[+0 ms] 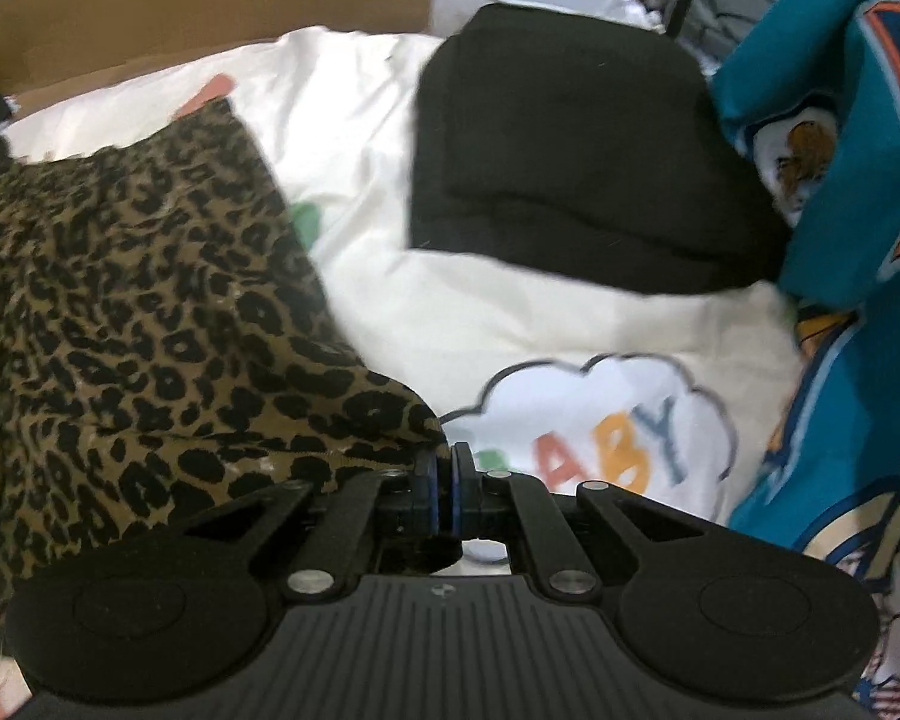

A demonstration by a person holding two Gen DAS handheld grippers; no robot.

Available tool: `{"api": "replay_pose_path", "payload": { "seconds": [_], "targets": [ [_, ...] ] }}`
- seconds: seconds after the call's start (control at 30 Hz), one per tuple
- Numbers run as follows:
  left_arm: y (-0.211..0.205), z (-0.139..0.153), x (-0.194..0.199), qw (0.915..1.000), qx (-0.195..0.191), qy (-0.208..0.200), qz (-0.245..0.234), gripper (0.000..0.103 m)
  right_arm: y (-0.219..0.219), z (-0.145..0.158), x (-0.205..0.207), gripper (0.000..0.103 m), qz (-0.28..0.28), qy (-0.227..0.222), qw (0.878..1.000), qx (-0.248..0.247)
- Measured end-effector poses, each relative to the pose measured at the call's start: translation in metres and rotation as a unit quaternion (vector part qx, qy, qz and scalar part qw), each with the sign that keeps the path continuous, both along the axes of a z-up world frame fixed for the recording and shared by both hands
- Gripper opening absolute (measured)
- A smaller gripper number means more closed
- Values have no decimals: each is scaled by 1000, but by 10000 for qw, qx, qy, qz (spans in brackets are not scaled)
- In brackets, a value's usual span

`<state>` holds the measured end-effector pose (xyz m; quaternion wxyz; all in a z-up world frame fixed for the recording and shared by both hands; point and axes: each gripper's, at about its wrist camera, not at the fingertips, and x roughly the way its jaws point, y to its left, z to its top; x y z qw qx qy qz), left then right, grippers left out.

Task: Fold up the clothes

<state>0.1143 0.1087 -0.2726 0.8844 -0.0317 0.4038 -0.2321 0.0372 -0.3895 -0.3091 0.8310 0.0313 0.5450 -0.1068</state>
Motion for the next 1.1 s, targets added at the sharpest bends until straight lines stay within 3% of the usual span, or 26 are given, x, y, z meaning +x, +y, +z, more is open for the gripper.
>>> {"api": "replay_pose_path", "payload": {
  "seconds": [0.2,0.4,0.47,0.53,0.7,0.9,1.03,1.1],
  "targets": [
    [-12,-11,33,10000,-47,-8,66,4,-10,-9,9,2,-131,82,9992,-376],
    [-33,-32,58,9997,237,35,35,4,-11,-21,10,5,-302,268,9984,-394],
    [-38,-36,65,9996,275,39,27,4,-11,-18,6,11,-340,221,9985,-369],
    [-42,-40,72,9996,286,37,34,4,-13,-13,2,31,-455,152,9984,-313],
    [-52,-47,91,9994,305,132,99,6,-10,3,-6,39,-631,-88,9979,-139],
    [-55,-49,92,9987,444,210,141,15,5,18,-7,42,-420,-362,9983,204],
    [-45,-37,79,9977,626,86,254,37,14,21,-7,42,-343,-363,9979,402],
    [-36,-30,73,9978,578,51,318,37,16,21,-7,42,-360,-344,9973,538]
  ]
}}
